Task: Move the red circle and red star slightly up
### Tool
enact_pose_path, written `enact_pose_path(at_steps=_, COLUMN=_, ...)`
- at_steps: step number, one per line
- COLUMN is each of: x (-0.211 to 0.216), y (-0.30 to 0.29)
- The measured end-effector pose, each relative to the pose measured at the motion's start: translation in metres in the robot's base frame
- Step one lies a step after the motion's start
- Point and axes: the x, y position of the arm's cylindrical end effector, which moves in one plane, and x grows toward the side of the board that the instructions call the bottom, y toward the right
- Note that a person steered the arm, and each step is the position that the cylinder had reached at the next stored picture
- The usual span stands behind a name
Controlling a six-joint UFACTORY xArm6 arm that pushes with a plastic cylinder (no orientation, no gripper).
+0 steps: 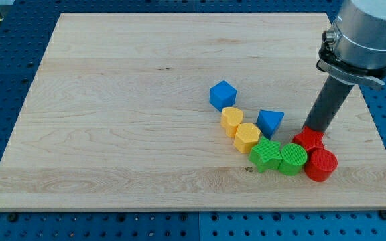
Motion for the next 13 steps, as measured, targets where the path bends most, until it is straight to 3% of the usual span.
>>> enact_pose_path(at_steps=2, x=-0.004, y=0.038)
enact_pose_path(at_steps=4, x=0.086, y=0.107)
enact_pose_path(at_steps=5, x=0.113, y=0.105)
enact_pose_path(at_steps=9, x=0.095, y=-0.005)
enact_pose_path(at_steps=11, x=0.028, y=0.041)
enact_pose_path(at_steps=12, x=0.031, y=0.042)
enact_pose_path(at_steps=13, x=0.078, y=0.042)
